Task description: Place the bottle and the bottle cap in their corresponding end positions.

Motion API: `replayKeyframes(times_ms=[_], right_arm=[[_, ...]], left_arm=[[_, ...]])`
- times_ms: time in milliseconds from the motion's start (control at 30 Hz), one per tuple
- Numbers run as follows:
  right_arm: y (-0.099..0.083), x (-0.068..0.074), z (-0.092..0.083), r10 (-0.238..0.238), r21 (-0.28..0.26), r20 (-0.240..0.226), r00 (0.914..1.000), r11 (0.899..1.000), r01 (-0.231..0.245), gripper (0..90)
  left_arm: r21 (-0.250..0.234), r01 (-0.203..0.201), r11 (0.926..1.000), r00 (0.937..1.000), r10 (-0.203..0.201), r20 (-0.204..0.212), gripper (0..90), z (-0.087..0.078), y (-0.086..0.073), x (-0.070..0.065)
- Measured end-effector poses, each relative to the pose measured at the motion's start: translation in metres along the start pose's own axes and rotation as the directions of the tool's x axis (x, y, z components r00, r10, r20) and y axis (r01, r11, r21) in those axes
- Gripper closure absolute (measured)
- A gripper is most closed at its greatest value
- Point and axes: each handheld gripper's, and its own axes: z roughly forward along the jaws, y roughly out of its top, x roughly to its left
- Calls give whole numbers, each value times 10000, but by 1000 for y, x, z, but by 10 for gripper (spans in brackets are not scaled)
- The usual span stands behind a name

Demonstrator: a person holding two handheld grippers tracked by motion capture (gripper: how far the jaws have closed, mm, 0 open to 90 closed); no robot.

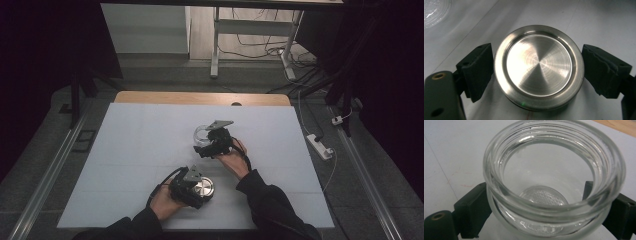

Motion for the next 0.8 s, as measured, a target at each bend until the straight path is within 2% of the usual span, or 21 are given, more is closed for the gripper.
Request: replayKeyframes(times_ms=[400,800], right_arm=[[2,0,-5,-15,-96,-114,9999,10000,14,46],[4,1,-13,-283,-93,-272,9992,9996,281,0]], left_arm=[[-198,127,9997,9998,-124,146,92,-2,-1,1],[-691,243,9973,9994,-225,258,40,-11,-5,4]])
